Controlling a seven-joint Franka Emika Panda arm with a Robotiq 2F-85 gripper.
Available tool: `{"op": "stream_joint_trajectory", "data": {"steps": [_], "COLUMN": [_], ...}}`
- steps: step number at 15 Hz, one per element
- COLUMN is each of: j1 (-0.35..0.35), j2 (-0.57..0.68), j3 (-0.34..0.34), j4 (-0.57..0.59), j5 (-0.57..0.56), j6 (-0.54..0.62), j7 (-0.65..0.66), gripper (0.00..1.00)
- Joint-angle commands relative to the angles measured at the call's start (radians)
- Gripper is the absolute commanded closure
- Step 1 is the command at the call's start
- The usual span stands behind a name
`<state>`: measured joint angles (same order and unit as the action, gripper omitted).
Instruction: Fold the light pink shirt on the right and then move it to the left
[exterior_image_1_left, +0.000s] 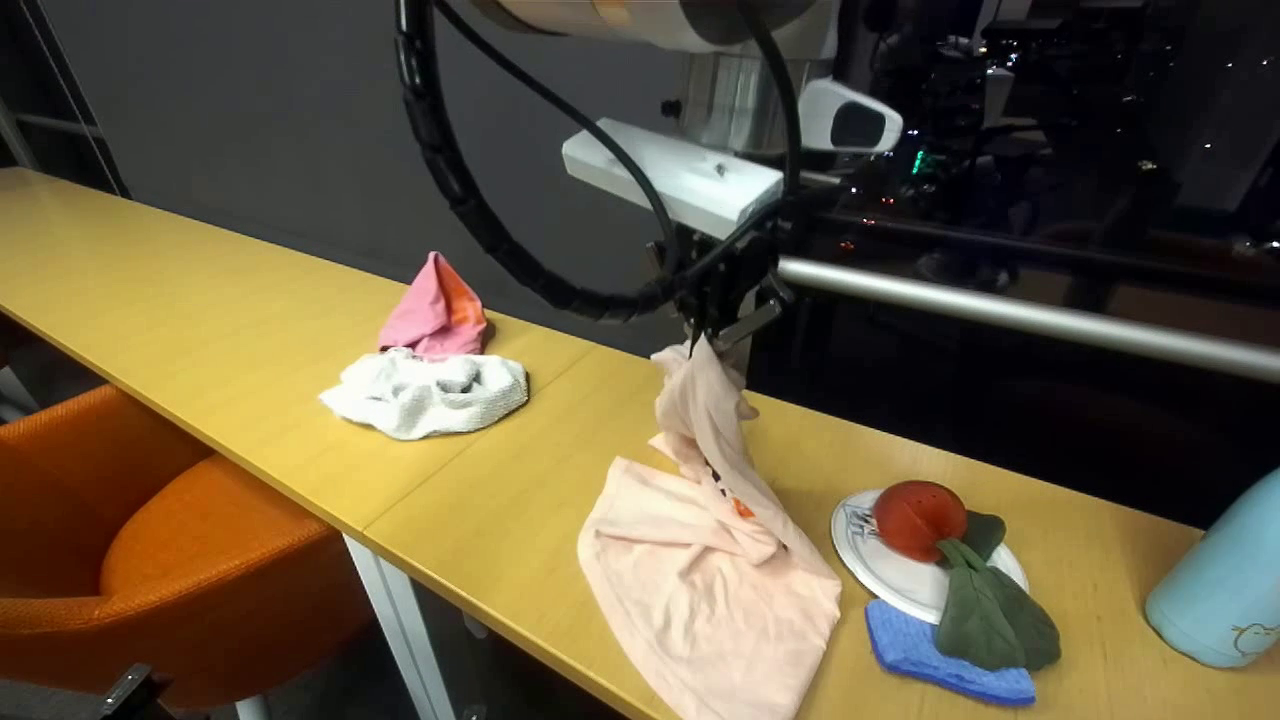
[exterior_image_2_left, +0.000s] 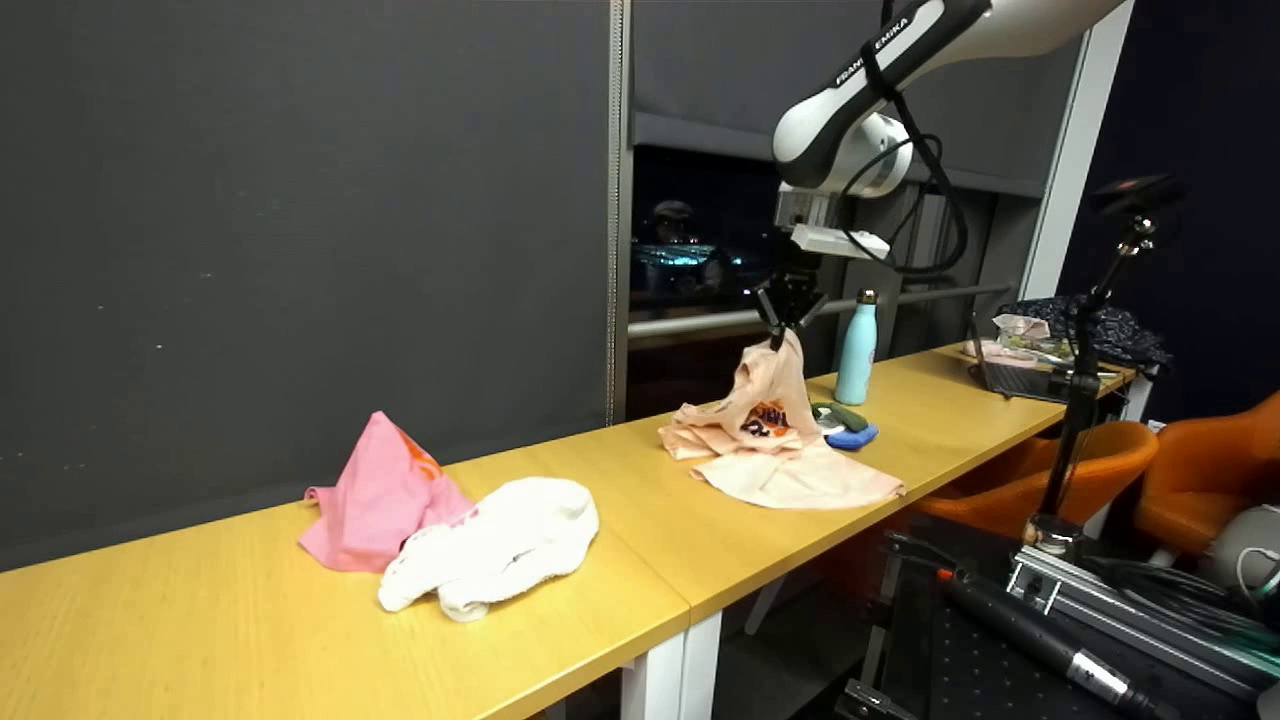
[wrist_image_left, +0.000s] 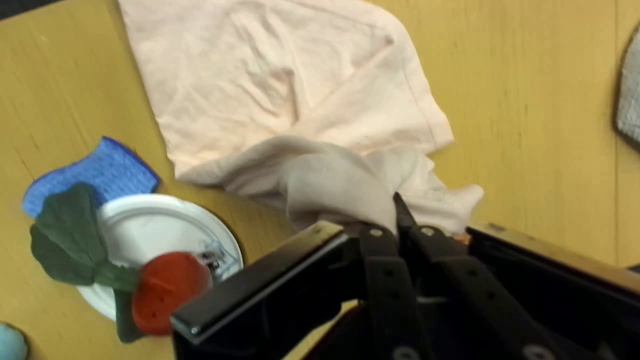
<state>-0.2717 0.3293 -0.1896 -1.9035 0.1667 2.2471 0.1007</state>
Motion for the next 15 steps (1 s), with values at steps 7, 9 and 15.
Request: {"op": "stream_joint_trajectory", "data": {"steps": [7,9,15], "j1": [0.002,0.001,0.014], "j2": [0.121,0.145,0.09], "j3": [0.036,0.045,0.008], "j4": [-0.144,-0.145,-0.192], "j5": [0.052,0.058,-0.009], "j6": [0.039,0.045,0.052], "j7": [-0.048,-0.048,-0.028], "gripper": [0.99,0.99,0.5]}}
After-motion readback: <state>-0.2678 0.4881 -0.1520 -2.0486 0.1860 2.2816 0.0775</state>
